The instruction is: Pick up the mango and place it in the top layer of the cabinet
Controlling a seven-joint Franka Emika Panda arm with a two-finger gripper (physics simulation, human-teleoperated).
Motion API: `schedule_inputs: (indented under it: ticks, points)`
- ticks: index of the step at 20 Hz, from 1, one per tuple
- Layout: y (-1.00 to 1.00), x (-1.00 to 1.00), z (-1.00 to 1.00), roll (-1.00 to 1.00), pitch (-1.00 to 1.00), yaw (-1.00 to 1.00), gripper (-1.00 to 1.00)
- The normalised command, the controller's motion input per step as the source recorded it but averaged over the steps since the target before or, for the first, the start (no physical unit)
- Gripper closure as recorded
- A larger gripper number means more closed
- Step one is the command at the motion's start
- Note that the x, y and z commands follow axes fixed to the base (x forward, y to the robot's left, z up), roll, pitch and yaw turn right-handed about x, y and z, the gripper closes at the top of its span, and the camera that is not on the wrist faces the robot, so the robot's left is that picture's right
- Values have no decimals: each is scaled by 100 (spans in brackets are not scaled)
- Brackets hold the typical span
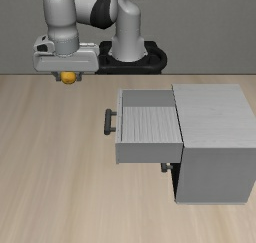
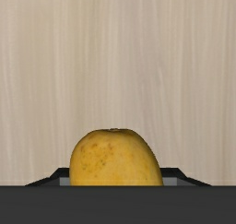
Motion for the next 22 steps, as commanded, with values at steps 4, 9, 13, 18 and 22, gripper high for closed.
schedule_inputs:
  ticks: [4, 9, 13, 18, 22]
  points:
    - [0, 0, 100, 0, 0, 0, 100]
    - [60, 0, 40, 0, 0, 0, 100]
    - [100, 0, 0, 0, 0, 0, 100]
    - [100, 0, 0, 0, 0, 0, 100]
    - [100, 0, 0, 0, 0, 0, 100]
